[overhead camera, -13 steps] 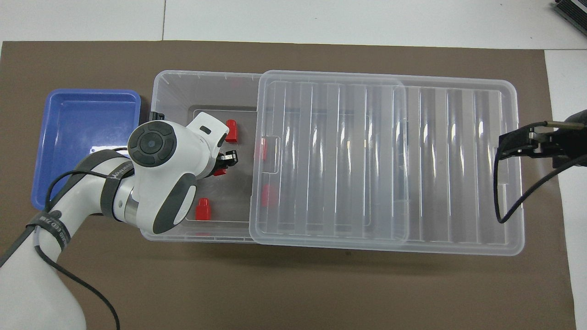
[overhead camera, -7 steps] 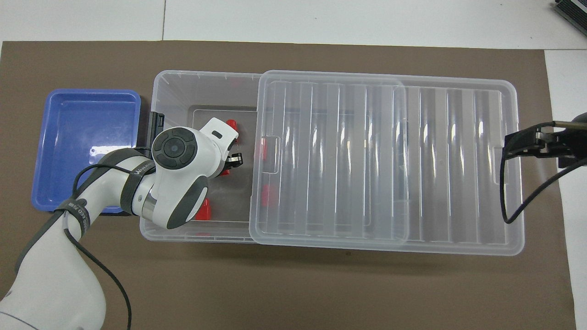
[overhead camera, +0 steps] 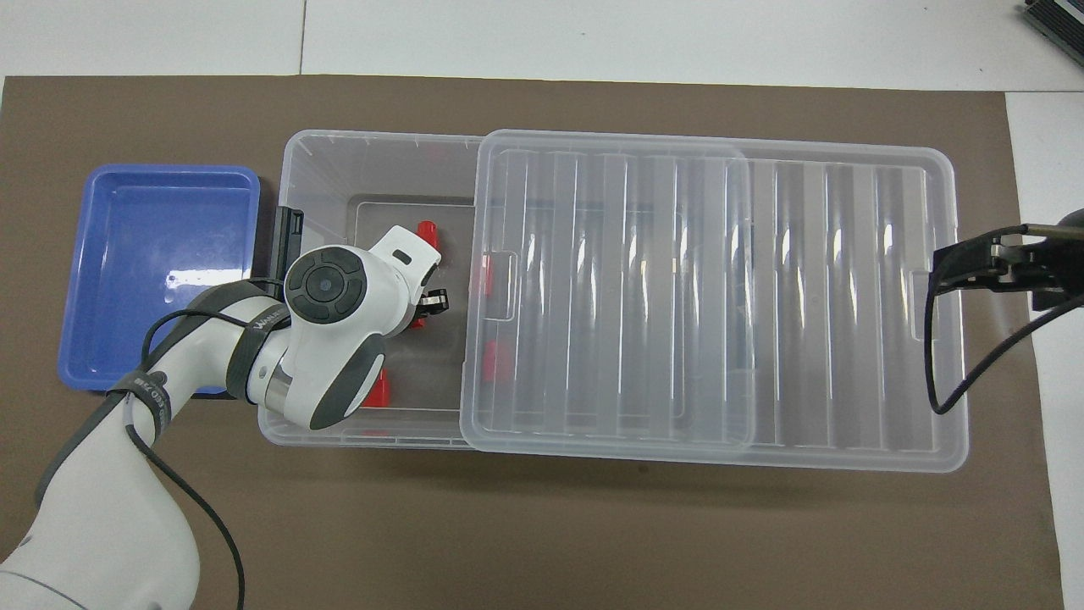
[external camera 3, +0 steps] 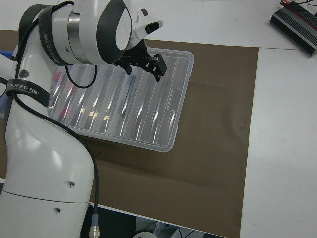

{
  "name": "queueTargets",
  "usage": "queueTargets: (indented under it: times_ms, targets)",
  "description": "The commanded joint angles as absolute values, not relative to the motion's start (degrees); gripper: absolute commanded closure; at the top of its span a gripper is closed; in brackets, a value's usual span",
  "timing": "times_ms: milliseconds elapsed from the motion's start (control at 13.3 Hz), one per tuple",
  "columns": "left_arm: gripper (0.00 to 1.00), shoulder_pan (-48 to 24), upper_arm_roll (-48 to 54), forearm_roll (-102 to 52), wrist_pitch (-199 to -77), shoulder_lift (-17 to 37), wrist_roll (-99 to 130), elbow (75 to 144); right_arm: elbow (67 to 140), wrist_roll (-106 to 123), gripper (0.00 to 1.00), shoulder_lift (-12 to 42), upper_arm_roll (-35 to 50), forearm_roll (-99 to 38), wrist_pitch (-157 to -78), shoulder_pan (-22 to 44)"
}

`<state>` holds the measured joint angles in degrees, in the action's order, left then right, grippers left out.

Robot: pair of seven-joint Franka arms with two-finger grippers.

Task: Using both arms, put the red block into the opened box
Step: 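Lower the red block into the box and open the left gripper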

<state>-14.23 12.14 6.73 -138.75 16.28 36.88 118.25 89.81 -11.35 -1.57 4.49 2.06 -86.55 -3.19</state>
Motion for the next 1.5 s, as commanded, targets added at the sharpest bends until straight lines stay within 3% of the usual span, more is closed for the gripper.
queueTargets:
  times_ms: [0, 75, 150, 225, 524, 1049, 1124, 1199, 1273, 1423]
  targets:
    - [0.79, -14.9, 11.4, 8.7, -140.6, 15.8, 38.5, 119.7, 90.3, -9.8, 0.00, -3.1, 4.5, 1.1, -86.4, -3.6]
    - [0.62, -14.9, 11.4, 9.0, -140.6, 15.8, 38.5, 119.7, 90.3, -9.7, 0.00, -3.3, 4.3, 1.1, -86.4, -3.6]
    - [0.38, -14.9, 11.3, 9.1, -140.6, 15.8, 38.5, 119.7, 90.4, -9.7, 0.00, -3.3, 3.5, 1.1, -86.1, -2.9]
    - [0.22, -14.9, 11.3, 9.1, -140.5, 15.8, 38.5, 119.7, 90.4, -9.6, 0.00, -3.3, 1.8, 1.0, -85.6, -1.2]
    - [0.23, -14.5, 11.2, 9.1, -138.5, 15.8, 41.6, 116.0, 91.0, -9.7, 0.00, -3.7, -1.3, 0.9, -85.5, 2.3]
    - [0.27, -12.8, 11.4, 7.8, -116.8, 11.4, 40.3, 104.7, 92.3, -9.8, 0.00, -3.6, -3.0, 0.9, -86.5, 2.8]
    - [0.29, -12.0, 11.4, 5.9, -114.6, 10.1, 39.6, 103.6, 92.5, -9.7, 0.11, -3.5, -2.9, 0.8, -87.4, 2.5]
    - [0.29, -10.6, 11.3, 3.0, -110.8, 9.1, 37.6, 100.9, 92.5, -9.7, 0.49, -3.4, -3.1, 0.7, -88.0, 1.9]
    - [0.29, -9.5, 11.3, 1.7, -105.3, 8.9, 35.2, 96.8, 92.7, -9.7, 0.99, -3.4, -3.1, 0.8, -88.6, 1.2]
    - [0.29, -5.3, 11.0, 0.8, -93.5, 8.8, 27.6, 88.8, 94.5, -9.7, 1.00, -3.6, -3.2, 0.8, -91.1, -0.3]
